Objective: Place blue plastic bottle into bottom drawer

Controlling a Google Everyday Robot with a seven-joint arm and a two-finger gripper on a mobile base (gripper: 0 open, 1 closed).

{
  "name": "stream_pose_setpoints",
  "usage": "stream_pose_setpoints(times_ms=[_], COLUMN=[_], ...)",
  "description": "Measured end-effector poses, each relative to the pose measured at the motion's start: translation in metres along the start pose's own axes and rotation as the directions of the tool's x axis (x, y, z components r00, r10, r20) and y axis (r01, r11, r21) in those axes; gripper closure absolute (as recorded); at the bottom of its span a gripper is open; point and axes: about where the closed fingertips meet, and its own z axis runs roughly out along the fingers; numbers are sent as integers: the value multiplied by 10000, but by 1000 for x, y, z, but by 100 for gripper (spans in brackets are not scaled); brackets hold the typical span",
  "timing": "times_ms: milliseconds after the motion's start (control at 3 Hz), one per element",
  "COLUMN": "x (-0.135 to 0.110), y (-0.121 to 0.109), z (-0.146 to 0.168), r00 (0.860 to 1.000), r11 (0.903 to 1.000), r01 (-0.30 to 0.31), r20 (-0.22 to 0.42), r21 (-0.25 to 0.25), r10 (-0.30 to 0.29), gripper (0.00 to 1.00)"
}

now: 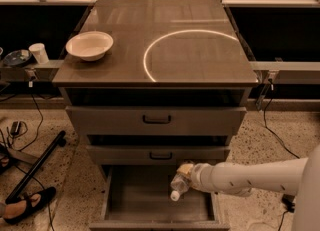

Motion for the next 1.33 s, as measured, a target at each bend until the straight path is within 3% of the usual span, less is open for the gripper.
stream_pose_setpoints(times_ms=[333, 1333], x=[4, 29], y=[-5, -50], z=[2, 41], r00=[9999, 9905], r11=[9999, 9907], r01=[-120, -1354], r20=[87, -237], r21=[-27, 146], r10=[120, 1357], gripper=[100, 100])
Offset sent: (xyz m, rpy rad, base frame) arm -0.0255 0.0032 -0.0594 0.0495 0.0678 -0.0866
